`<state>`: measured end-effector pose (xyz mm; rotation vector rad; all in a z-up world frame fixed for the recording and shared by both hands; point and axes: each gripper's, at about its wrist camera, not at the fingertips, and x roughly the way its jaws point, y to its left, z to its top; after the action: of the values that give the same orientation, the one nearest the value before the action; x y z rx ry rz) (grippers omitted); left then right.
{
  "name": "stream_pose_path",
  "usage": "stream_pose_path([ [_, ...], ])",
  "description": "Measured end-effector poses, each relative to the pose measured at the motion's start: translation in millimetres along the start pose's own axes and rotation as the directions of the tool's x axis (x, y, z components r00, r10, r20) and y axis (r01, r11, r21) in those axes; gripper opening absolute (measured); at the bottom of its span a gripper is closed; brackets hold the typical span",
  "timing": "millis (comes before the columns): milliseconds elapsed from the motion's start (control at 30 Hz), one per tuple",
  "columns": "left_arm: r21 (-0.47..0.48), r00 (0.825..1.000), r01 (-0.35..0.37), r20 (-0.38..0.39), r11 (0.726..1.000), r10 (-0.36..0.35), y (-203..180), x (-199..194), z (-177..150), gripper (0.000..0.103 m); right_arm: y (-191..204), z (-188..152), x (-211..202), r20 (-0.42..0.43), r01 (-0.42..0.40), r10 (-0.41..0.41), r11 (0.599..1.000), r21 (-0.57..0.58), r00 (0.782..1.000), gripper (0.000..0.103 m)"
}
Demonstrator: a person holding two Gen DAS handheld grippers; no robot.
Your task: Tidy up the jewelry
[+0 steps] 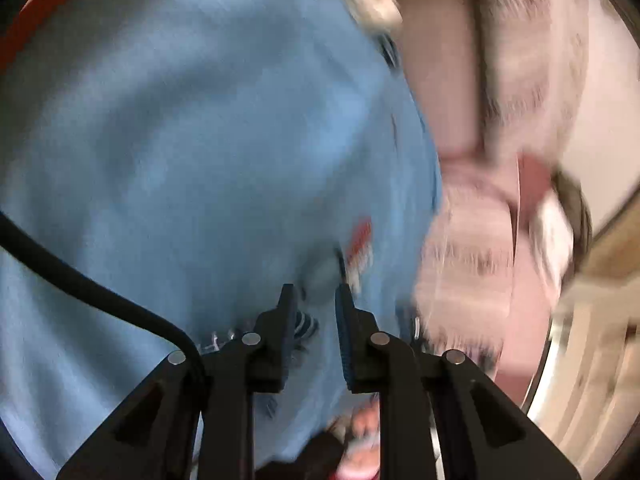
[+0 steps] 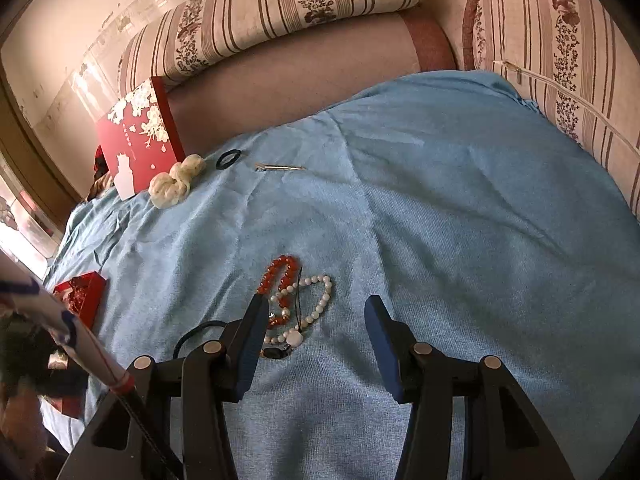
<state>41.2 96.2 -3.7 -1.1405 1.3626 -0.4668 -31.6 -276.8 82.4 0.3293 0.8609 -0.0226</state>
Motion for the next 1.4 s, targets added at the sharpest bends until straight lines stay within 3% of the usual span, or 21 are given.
stream_pose_path([
  [100,-0.029,0.995,0.072,0.067,0.997,-0.069,-4,-3,17,0.031,0,0,1,0.0,0.005,-0.005,1.0,-0.009,1.0,0.054],
  [200,0.036,0.995,0.067,0.071,0.997,-0.069,-30,3,20,0.035,0,1,6,-0.009,0.004,-0.004,1.0,-0.009,1.0,0.054],
  [267,0.128,0.998,0.005,0.068,0.992,-0.014,-54,10,13,0.041,1,2,9,-0.019,0.002,-0.002,1.0,-0.011,1.0,0.054],
  [333,0.229,0.993,-0.1,0.078,0.968,0.085,-71,13,-3,0.046,3,2,10,-0.025,-0.004,0.004,1.0,-0.019,1.0,0.054],
  [500,0.415,0.945,-0.325,0.11,0.85,0.308,-70,15,-71,0.046,7,1,7,-0.011,-0.005,0.005,0.999,-0.041,1.0,0.054],
  [567,0.416,0.936,-0.346,0.092,0.841,0.34,-57,22,-92,0.046,6,1,7,-0.014,-0.009,0.009,0.999,-0.037,1.0,0.054],
  [667,0.37,0.931,-0.357,0.069,0.857,0.358,-41,41,-99,0.046,5,0,6,-0.019,-0.02,0.019,1.0,-0.022,1.0,0.055],
  [767,0.37,0.914,-0.406,0.145,0.836,0.38,-40,52,-93,0.049,3,-2,0,-0.006,-0.013,0.013,1.0,-0.019,1.0,0.055],
  [867,0.421,0.891,-0.454,0.215,0.785,0.4,-54,67,-90,0.06,-1,-3,-5,0.011,0.01,-0.01,1.0,-0.019,1.0,0.056],
  [1000,0.468,0.847,-0.531,0.258,0.707,0.465,-64,86,-91,0.06,-11,-1,-5,0.008,0.012,-0.012,1.0,0.012,1.0,0.056],
  [1133,0.496,0.773,-0.632,0.339,0.595,0.537,-66,91,-96,0.04,-16,1,-1,-0.002,0.001,0.0,0.999,0.033,1.0,0.056],
  [1267,0.537,0.765,-0.636,0.349,0.554,0.541,-68,82,-100,0.039,-16,1,0,-0.004,-0.001,0.001,0.999,0.036,1.0,0.056],
  [1400,0.571,0.734,-0.667,0.396,0.478,0.552,-60,54,-102,0.039,-11,1,1,-0.003,-0.021,0.021,1.0,0.016,1.0,0.056],
])
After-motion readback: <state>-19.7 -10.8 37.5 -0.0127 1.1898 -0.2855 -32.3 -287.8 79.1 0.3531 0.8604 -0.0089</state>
